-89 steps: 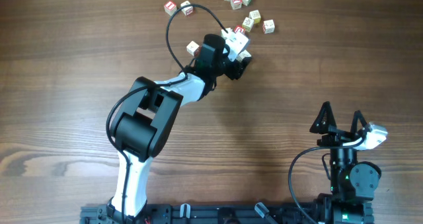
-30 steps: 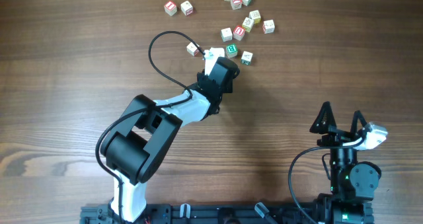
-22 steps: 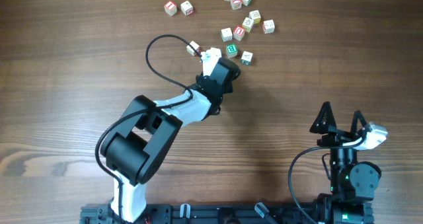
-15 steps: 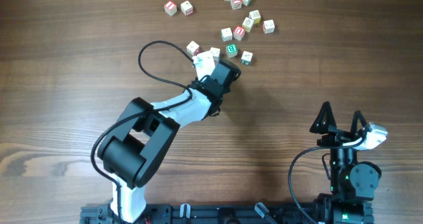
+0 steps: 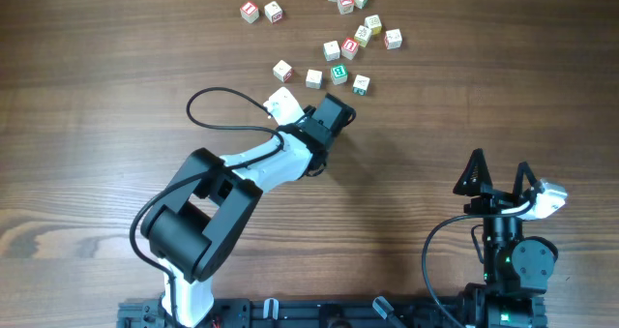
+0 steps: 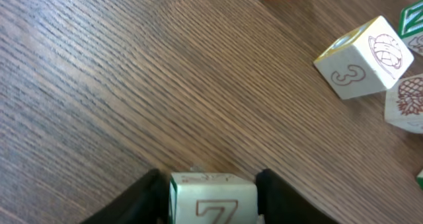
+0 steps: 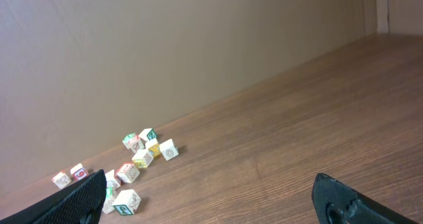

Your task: Form a circle

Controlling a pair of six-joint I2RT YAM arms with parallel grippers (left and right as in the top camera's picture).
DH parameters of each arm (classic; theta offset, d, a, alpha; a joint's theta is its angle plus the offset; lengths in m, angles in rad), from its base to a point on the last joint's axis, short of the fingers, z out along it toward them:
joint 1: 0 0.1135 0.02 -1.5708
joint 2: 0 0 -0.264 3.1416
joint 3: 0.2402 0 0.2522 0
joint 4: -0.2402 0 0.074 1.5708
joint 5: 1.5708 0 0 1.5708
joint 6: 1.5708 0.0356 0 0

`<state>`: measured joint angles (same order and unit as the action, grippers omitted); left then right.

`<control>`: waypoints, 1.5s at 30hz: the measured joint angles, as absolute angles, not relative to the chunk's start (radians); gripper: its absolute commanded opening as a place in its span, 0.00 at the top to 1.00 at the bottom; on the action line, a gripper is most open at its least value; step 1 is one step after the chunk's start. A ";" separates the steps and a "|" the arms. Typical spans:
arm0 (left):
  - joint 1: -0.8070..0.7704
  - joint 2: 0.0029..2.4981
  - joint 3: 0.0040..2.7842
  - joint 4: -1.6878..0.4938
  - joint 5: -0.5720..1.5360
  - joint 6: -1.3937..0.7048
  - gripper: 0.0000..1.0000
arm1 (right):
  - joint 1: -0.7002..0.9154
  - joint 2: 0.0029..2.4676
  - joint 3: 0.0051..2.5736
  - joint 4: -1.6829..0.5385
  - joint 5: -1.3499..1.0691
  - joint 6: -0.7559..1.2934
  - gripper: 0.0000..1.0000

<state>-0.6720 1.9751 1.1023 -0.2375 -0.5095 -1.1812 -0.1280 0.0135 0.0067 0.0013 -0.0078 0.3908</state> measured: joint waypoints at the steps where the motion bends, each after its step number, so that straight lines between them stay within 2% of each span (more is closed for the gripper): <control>1: -0.676 1.975 1.102 -0.239 -0.515 -1.185 0.41 | -0.128 0.014 0.007 0.001 -0.008 0.391 0.00; 7: -0.682 1.974 1.105 -0.243 -0.526 -1.164 0.39 | -0.128 0.014 0.007 0.001 -0.008 0.391 0.00; 13: -0.682 1.929 1.109 -0.258 -0.486 -1.123 0.59 | -0.128 0.014 0.007 0.001 -0.008 0.391 0.00; 20: -0.682 1.910 1.119 -0.325 -0.431 -1.240 0.60 | -0.128 0.014 0.007 0.001 -0.008 0.391 0.00; 28: -0.682 1.909 1.119 -0.337 -0.420 -1.315 0.51 | -0.128 0.014 0.007 0.001 -0.008 0.391 0.00; 33: -0.682 1.869 1.119 -0.341 -0.422 -1.330 0.34 | -0.128 0.014 0.007 0.001 -0.008 0.391 0.00; 34: -0.682 1.847 1.119 -0.342 -0.421 -1.332 0.36 | -0.128 0.014 0.007 0.001 -0.008 0.391 0.00; 35: -0.682 1.827 1.119 -0.341 -0.422 -1.332 0.43 | -0.128 0.014 0.007 0.001 -0.008 0.391 0.00; 36: -0.682 1.813 1.119 -0.341 -0.421 -1.332 0.54 | -0.128 0.014 0.007 0.001 -0.008 0.391 0.00; 37: -0.682 1.792 1.119 -0.340 -0.421 -1.325 0.71 | -0.128 0.014 0.007 0.001 -0.008 0.391 0.00; 39: -0.682 1.756 1.119 -0.340 -0.414 -1.291 0.83 | -0.128 0.014 0.007 0.001 -0.008 0.391 0.00; 42: -0.682 1.740 1.119 -0.329 -0.354 -1.182 0.95 | -0.128 0.014 0.007 0.001 -0.008 0.391 0.00; 45: -0.682 1.742 1.119 -0.321 -0.255 -1.048 0.96 | -0.128 0.014 0.007 0.001 -0.008 0.391 0.00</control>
